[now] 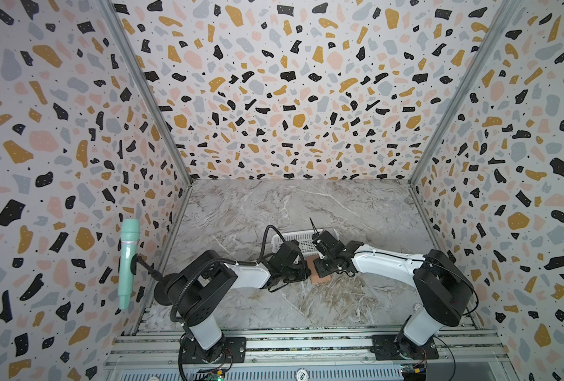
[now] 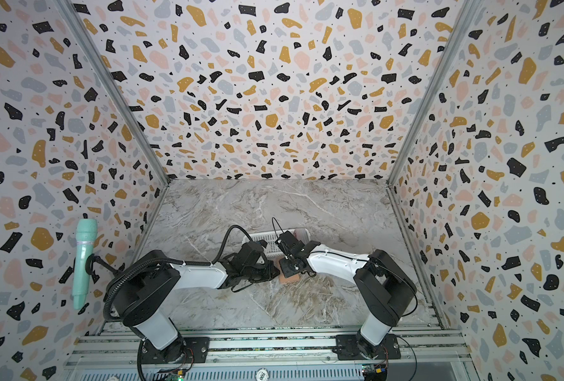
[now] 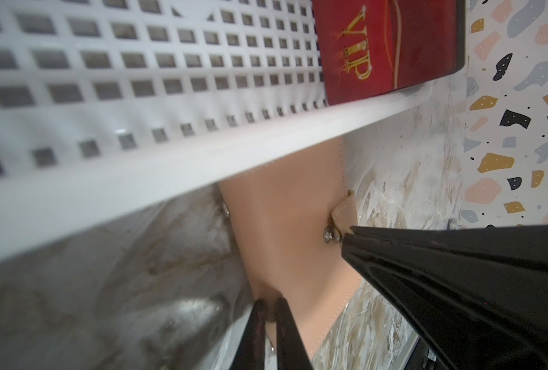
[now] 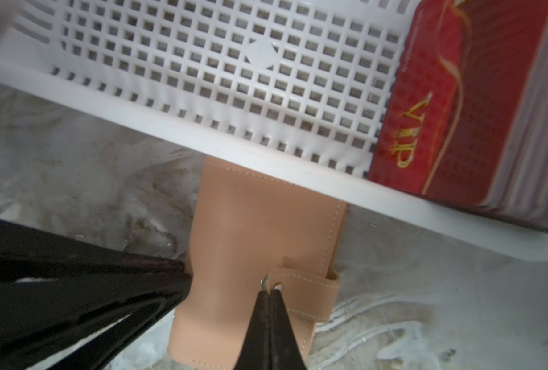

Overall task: Insert credit cards into a card holder
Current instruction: Close the button on the card holder.

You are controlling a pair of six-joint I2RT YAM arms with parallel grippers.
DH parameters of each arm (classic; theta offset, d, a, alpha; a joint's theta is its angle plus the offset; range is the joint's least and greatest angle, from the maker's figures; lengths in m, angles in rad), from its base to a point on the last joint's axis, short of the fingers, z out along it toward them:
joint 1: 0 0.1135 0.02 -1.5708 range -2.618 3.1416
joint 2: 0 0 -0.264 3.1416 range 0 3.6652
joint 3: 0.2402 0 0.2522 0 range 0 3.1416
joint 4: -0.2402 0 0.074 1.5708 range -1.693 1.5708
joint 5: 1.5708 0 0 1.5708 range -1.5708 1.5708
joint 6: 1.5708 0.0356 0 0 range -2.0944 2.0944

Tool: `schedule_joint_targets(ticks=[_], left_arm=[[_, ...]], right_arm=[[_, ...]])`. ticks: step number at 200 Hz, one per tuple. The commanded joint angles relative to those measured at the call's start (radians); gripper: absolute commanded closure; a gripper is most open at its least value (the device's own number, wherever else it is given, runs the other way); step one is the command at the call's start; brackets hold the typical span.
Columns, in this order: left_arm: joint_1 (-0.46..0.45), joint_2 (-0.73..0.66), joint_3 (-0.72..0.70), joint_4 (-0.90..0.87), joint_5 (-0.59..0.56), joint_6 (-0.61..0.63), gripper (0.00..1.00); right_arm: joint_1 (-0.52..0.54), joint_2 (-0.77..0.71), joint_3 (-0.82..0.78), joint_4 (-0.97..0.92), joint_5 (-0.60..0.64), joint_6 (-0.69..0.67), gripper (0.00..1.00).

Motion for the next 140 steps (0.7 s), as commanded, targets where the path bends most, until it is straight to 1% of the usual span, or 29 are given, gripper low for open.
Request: schedule_joint_targets(ticks=[1, 52, 140], left_arm=[[-0.010, 0.015, -0.009, 0.027, 0.008, 0.000, 0.89], [-0.011, 0.016, -0.011, 0.031, 0.009, 0.001, 0.89], [-0.015, 0.022, -0.009, 0.044, 0.013, 0.000, 0.89]], right_arm=[[0.005, 0.012, 0.011, -0.035, 0.009, -0.006, 1.00], [0.012, 0.012, 0.019, -0.016, -0.022, -0.014, 1.00], [0.033, 0.069, 0.051, -0.042, -0.041, -0.030, 1.00]])
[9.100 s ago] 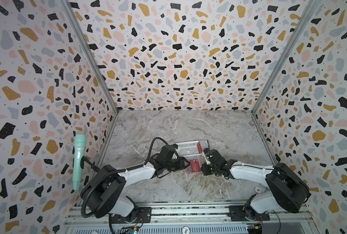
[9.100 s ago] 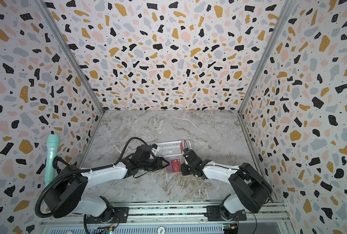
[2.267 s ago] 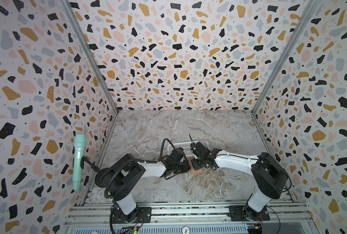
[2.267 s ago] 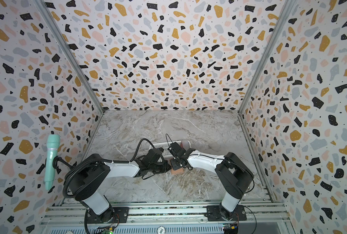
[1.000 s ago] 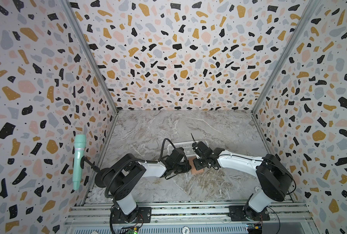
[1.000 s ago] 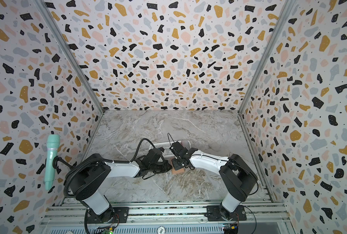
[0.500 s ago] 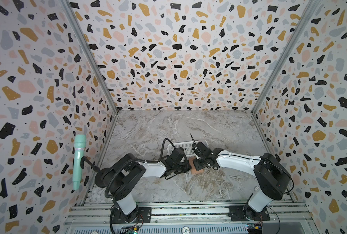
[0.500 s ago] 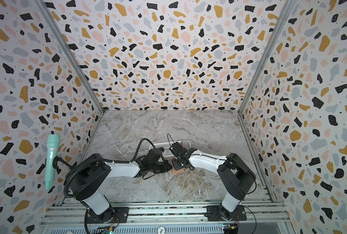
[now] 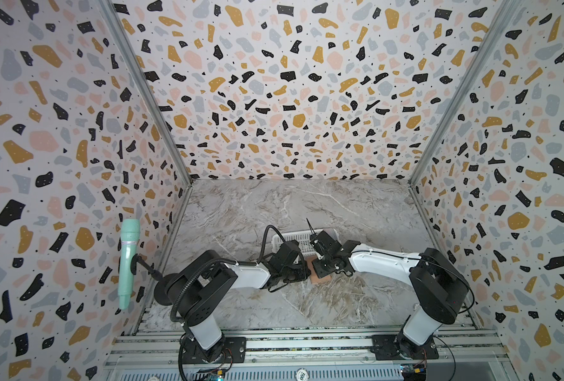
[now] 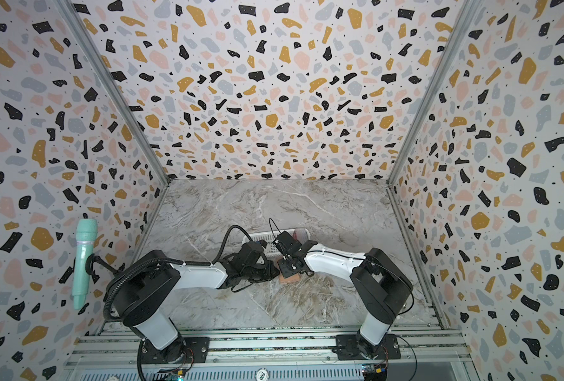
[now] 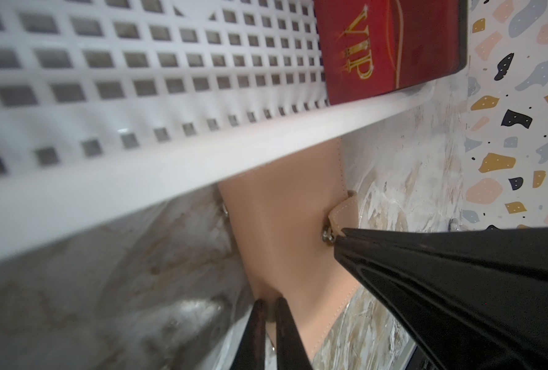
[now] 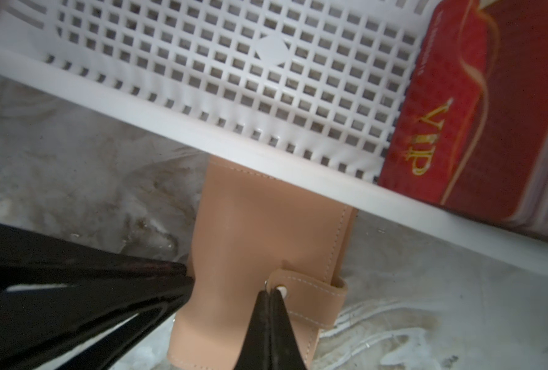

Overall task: Insert credit cards into a card holder
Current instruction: Close the button on the card holder.

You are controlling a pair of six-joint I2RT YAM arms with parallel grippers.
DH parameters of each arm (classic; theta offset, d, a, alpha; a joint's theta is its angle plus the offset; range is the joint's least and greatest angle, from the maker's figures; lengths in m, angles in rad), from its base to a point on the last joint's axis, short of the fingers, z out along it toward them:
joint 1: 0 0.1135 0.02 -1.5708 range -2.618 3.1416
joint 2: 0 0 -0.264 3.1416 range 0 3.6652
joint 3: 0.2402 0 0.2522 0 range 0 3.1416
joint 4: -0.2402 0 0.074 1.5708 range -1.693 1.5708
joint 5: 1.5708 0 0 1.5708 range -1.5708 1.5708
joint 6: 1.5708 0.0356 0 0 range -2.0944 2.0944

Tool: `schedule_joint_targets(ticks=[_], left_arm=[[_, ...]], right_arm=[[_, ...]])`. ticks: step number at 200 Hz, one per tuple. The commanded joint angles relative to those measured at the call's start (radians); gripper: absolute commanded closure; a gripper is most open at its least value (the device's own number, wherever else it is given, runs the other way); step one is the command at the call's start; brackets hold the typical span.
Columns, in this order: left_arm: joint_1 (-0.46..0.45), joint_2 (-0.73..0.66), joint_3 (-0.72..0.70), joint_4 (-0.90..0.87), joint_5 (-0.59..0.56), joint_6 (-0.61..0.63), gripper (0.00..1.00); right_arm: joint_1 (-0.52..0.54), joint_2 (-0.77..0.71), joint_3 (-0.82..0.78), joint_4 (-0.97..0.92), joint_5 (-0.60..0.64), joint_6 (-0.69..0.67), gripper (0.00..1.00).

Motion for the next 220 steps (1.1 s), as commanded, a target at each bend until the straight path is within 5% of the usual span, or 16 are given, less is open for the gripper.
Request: schedule_joint_targets(ticks=[1, 166, 220], left_arm=[[-0.015, 0.022, -0.008, 0.043, 0.015, 0.000, 0.89], [-0.018, 0.023, -0.004, 0.038, 0.016, 0.001, 0.89], [-0.019, 0.015, 0.016, 0.009, 0.013, 0.007, 0.89]], right_arm=[[0.020, 0.041, 0.024, -0.023, -0.045, -0.011, 1.00], [0.023, 0.078, 0.070, -0.073, -0.060, -0.026, 1.00], [-0.016, -0.055, 0.034, -0.004, -0.149, -0.016, 0.73]])
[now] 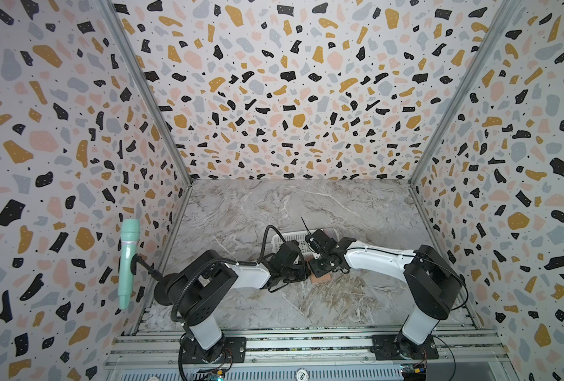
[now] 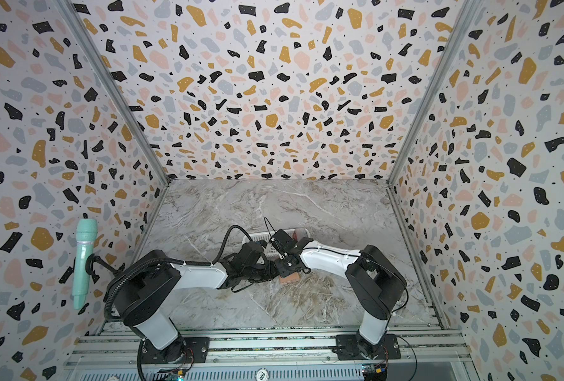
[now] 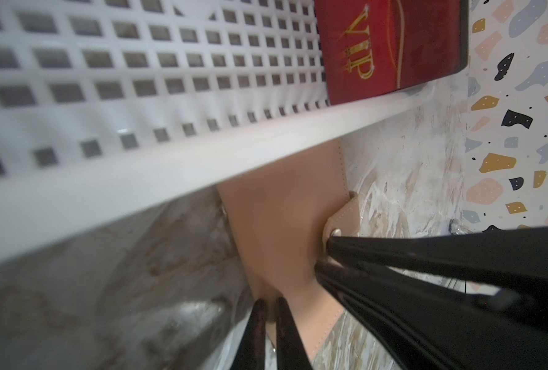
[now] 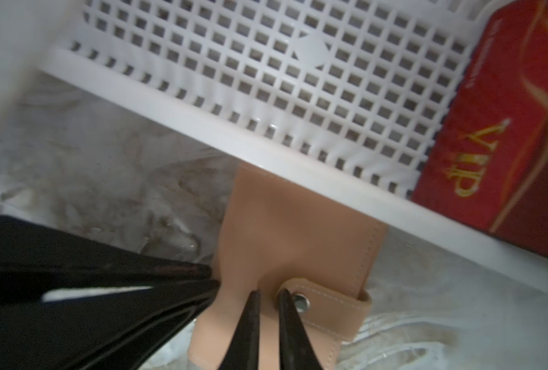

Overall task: Insert credit cards into a card holder
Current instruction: Close the button on the card holder.

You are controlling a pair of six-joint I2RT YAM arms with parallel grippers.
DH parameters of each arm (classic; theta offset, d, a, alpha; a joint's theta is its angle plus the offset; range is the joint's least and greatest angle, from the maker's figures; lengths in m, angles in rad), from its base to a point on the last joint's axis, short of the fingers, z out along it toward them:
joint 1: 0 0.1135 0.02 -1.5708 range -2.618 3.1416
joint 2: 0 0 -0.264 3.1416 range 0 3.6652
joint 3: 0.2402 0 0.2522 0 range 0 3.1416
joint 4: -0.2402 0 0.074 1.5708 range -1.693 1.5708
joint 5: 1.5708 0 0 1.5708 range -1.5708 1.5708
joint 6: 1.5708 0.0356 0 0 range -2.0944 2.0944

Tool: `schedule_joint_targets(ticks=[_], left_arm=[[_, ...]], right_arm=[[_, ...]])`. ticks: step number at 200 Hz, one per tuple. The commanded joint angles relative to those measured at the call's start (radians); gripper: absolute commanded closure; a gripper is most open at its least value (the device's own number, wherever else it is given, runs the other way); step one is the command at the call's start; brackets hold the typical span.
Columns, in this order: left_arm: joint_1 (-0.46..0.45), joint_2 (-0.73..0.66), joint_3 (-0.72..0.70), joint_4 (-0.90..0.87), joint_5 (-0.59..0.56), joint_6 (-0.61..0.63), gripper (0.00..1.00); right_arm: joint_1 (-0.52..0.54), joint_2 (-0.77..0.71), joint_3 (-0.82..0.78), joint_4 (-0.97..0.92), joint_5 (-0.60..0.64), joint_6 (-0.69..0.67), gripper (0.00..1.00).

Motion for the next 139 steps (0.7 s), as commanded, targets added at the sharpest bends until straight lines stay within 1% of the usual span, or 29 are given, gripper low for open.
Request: schedule_joint_targets(ticks=[1, 11, 33, 42, 53, 70, 95, 113, 126, 139], left_arm=[[-0.016, 0.011, 0.017, 0.002, 0.013, 0.006, 0.89], [-0.016, 0.007, 0.021, -0.005, 0.012, 0.010, 0.89], [-0.015, -0.014, 0.028, -0.022, 0.005, 0.016, 0.88], [-0.015, -0.029, 0.033, -0.023, 0.003, 0.023, 0.86], [-0.015, -0.047, 0.041, -0.072, -0.002, 0.033, 0.84], [-0.015, -0.084, 0.051, -0.111, -0.018, 0.042, 0.82], [-0.013, -0.135, 0.072, -0.175, -0.043, 0.066, 0.78], [-0.007, -0.164, 0.087, -0.214, -0.068, 0.085, 0.71], [0.000, -0.186, 0.095, -0.233, -0.086, 0.098, 0.67], [0.013, -0.208, 0.102, -0.252, -0.105, 0.109, 0.59]], right_arm=[[-0.018, -0.089, -0.023, 0.038, -0.089, 0.008, 0.72], [-0.031, -0.113, -0.042, 0.053, -0.105, 0.012, 0.70], [-0.053, -0.168, -0.078, 0.065, -0.096, 0.015, 0.66], [-0.062, -0.198, -0.095, 0.072, -0.091, 0.015, 0.64], [-0.075, -0.232, -0.114, 0.081, -0.088, 0.014, 0.63], [-0.100, -0.294, -0.147, 0.100, -0.082, 0.014, 0.56], [-0.142, -0.379, -0.189, 0.125, -0.079, 0.011, 0.48], [-0.162, -0.435, -0.215, 0.149, -0.054, 0.007, 0.45], [-0.176, -0.470, -0.233, 0.165, -0.050, 0.005, 0.39], [-0.189, -0.501, -0.247, 0.182, -0.041, 0.003, 0.32]])
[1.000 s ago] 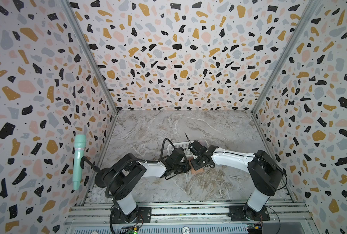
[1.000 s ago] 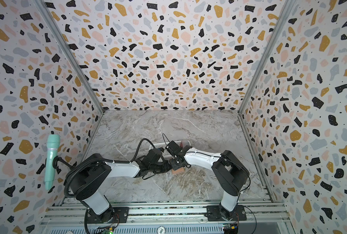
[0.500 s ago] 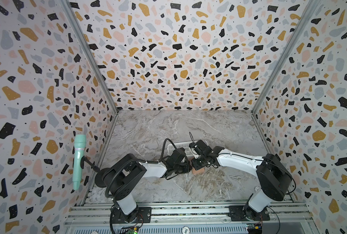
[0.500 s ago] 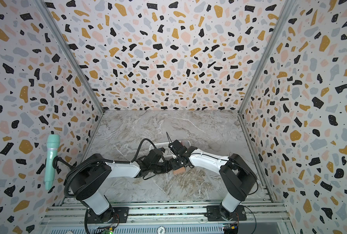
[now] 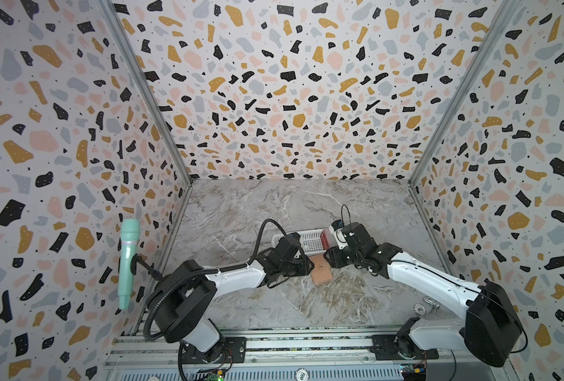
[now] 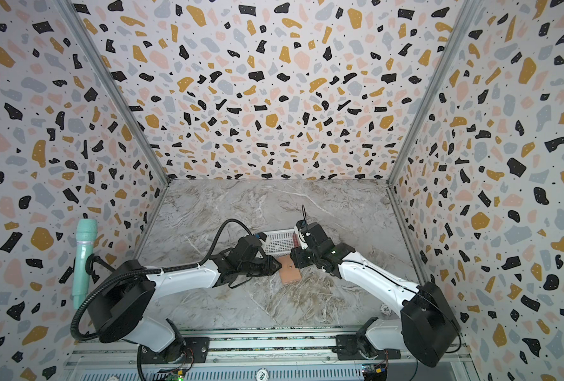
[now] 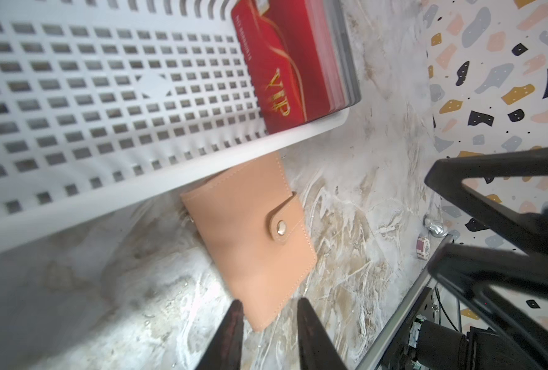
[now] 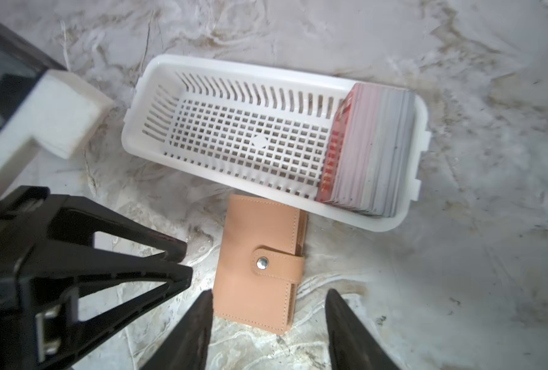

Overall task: Insert credit cards into a card holder
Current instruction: Close the button on the card holder, then reset both arms

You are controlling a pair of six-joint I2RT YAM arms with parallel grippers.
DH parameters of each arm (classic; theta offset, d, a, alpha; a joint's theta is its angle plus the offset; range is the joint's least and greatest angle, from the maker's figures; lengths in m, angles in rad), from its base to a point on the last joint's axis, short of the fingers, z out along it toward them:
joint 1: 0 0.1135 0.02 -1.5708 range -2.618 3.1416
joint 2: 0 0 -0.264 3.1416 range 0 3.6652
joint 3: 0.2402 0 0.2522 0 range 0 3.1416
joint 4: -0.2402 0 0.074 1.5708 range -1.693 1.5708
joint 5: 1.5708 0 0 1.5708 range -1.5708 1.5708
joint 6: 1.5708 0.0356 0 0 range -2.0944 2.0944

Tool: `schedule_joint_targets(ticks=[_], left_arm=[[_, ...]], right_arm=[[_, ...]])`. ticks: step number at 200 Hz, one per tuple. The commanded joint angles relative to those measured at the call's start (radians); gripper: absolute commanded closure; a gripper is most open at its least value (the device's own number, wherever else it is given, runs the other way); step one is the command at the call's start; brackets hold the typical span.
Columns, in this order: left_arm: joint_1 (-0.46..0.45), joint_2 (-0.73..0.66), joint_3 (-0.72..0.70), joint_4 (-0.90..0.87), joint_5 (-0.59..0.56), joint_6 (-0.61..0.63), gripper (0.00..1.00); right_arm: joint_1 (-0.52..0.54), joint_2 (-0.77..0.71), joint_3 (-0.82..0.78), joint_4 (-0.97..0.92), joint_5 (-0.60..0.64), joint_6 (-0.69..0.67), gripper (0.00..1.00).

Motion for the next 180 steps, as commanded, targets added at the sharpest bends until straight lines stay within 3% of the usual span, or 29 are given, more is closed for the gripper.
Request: schedule_joint_targets(ticks=[1, 48, 66, 107, 132, 157, 180], left_arm=[[0.018, -0.043, 0.028, -0.061, -0.051, 0.045, 0.58], [0.098, -0.108, 0.028, -0.094, -0.093, 0.089, 0.14], [0.130, -0.129, 0.030, -0.106, -0.118, 0.121, 0.00], [0.219, -0.194, 0.013, -0.098, -0.188, 0.207, 0.00], [0.284, -0.273, -0.022, -0.060, -0.276, 0.243, 0.00], [0.317, -0.366, -0.068, -0.022, -0.431, 0.315, 0.00], [0.331, -0.443, -0.115, 0.005, -0.620, 0.371, 0.00]], right_arm=[[-0.020, -0.064, -0.023, 0.042, 0.029, -0.006, 0.31], [-0.083, -0.153, -0.075, 0.122, 0.058, 0.001, 0.10], [-0.111, -0.167, -0.083, 0.140, 0.121, 0.020, 0.01], [-0.180, -0.236, -0.152, 0.262, 0.144, 0.000, 0.01], [-0.194, -0.300, -0.200, 0.334, 0.269, -0.016, 0.01], [-0.204, -0.368, -0.260, 0.427, 0.418, -0.040, 0.01], [-0.270, -0.385, -0.280, 0.454, 0.421, -0.050, 0.01]])
